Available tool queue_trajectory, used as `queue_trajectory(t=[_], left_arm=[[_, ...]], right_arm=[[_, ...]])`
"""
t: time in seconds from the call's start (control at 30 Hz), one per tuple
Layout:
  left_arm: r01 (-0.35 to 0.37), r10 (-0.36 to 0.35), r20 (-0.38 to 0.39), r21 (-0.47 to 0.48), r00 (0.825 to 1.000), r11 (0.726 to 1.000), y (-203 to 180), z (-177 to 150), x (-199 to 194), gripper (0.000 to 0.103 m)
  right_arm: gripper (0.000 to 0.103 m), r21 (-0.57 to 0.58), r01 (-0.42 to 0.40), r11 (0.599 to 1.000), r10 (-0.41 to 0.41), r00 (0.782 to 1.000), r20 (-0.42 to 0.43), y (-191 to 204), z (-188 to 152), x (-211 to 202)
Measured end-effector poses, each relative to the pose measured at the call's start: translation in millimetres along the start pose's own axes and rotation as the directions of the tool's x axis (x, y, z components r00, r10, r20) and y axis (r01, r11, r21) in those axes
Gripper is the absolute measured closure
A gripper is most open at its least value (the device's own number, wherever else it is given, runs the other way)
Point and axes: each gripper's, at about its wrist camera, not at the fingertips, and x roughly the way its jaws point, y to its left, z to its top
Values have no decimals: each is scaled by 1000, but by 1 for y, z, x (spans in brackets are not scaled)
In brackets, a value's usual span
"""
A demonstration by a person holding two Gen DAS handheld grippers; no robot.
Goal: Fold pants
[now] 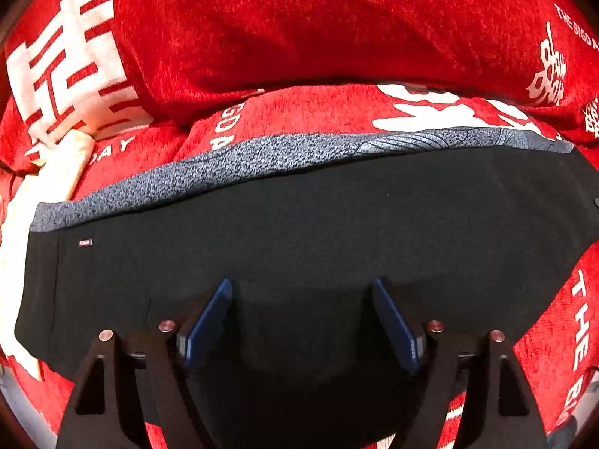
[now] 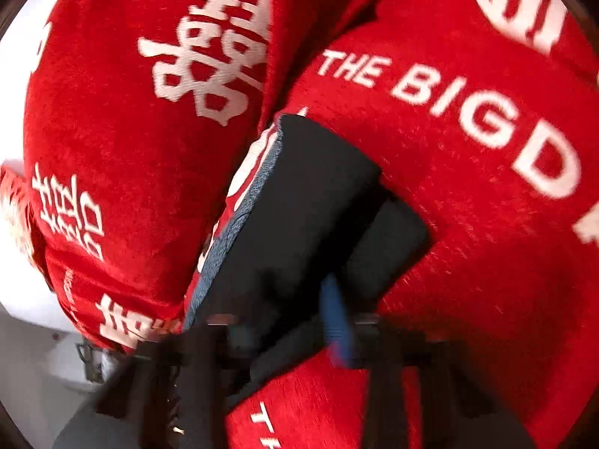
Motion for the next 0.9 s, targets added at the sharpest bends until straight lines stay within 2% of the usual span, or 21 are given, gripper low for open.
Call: queue_trajectory(t=[0.1,0.17,0.2,0.27,0.33,0.4,0.43,0.47,0.53,0.57,0.63,0.7,0.73,0.8,0.83,0.9], left_arm=[[10,-10,0,28,1000,1000,5,-5,-1,24],[27,-27,7,29,1000,999,10,-9,-1,22],[22,-22,8,25,1000,999,11,-10,-1,15],[20,-20,7,11,1000,1000,15,-11,0,13],[19,-19,1,-1,1000,1000,18,-12,-3,13],[9,-9,5,8,1000,1000,21,-16,-8,13],[-7,7,11,21,1000,1000,24,-19,-12,13],[-24,23,19,27,1000,999,27,-21,-15,13],[-44,43,37,36,998,998,35,-28,-23,13],[-47,46,47,35,998,998,39,-30,-26,13],[-55,53,67,25,996,998,53,-35,-33,13],[-73,72,82,18,994,997,68,-36,-37,13],[-101,99,96,10,990,995,79,-36,-39,13],[-151,152,121,-14,981,988,103,-32,-41,13],[-168,170,130,-29,977,985,113,-32,-42,13],[-218,227,138,-83,964,973,143,-31,-40,13]], right_arm=[[95,-21,-48,999,49,999,23,9,-8,-16],[95,-53,-22,998,22,1000,8,10,-16,-23],[95,-52,11,999,-11,1000,-10,4,-19,-22],[95,-23,24,999,-25,999,-31,-9,-22,-17],[93,46,-23,999,23,1000,0,-18,-25,-21],[90,65,-6,998,5,1000,22,-15,-31,-29],[85,32,31,999,-32,999,26,-8,-37,-34],[84,-16,69,997,-69,997,31,2,-44,-39],[84,-106,83,991,-80,996,29,22,-61,-47],[84,-134,65,989,-64,998,12,31,-71,-48],[83,-183,-4,983,-9,997,-74,51,-100,-39],[72,-220,-49,974,12,985,-170,69,-128,-20],[64,-252,-81,964,21,972,-233,85,-152,-3],[64,-286,-144,947,46,945,-323,105,-187,23],[64,-291,-190,938,67,921,-384,118,-211,43],[64,-289,-233,928,84,890,-447,134,-240,69]])
